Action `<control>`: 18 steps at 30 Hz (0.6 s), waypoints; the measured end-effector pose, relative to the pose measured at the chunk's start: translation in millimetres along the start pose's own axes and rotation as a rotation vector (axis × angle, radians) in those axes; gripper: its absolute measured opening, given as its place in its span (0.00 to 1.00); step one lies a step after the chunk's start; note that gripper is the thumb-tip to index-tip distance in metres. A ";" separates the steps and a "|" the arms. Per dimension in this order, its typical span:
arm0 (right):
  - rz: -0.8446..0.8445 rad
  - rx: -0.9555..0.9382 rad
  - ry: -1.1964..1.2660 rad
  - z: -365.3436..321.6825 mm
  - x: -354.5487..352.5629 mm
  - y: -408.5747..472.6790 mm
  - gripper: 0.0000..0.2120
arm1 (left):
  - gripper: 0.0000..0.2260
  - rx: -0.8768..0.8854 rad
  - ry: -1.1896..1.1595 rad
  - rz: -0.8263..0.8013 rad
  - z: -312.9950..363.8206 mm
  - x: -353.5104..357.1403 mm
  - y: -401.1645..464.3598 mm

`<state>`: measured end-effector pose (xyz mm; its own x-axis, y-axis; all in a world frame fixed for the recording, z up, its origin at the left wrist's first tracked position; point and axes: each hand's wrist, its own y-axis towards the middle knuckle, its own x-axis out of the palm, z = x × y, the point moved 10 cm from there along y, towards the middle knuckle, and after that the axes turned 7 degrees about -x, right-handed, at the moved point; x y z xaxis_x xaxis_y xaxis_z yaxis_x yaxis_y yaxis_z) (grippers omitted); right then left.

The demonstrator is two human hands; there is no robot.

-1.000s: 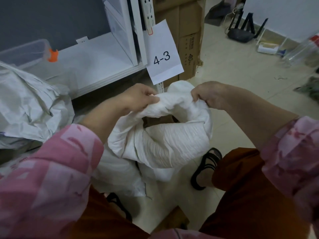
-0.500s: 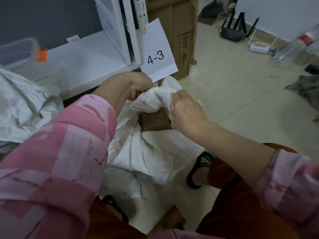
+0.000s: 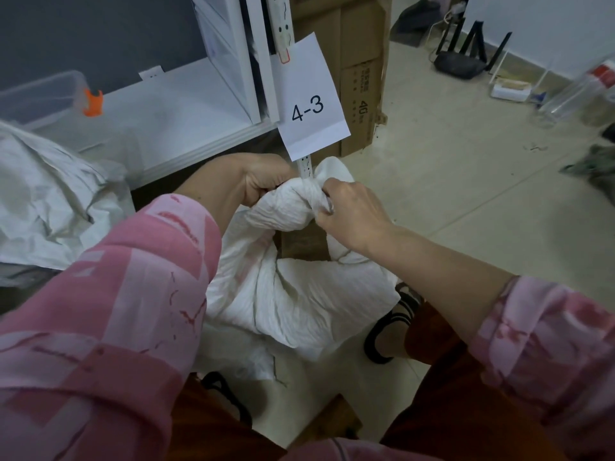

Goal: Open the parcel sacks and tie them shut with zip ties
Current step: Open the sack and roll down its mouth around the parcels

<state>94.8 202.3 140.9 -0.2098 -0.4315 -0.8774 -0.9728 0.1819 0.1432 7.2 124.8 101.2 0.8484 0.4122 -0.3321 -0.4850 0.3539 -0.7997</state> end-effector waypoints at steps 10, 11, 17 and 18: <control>-0.138 0.674 0.576 95.8 2.5 -3.3 0.13 | 0.23 0.456 0.590 0.701 38.0 -0.8 -40.2; -0.157 0.710 0.595 100.6 4.4 -5.1 0.13 | 0.19 0.477 0.610 0.705 38.3 5.3 -37.3; -0.181 0.801 0.769 135.9 0.6 -20.1 0.08 | 0.09 0.435 0.188 0.423 31.9 -10.8 -12.7; -0.185 0.803 0.800 138.2 0.3 -21.9 0.07 | 0.09 0.352 0.151 0.345 24.0 -12.5 -4.3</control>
<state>129.6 320.3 74.2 -0.3521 -0.8957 -0.2716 -0.7123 0.4446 -0.5431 -6.4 138.3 120.8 0.6351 0.4382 -0.6362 -0.7620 0.4907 -0.4227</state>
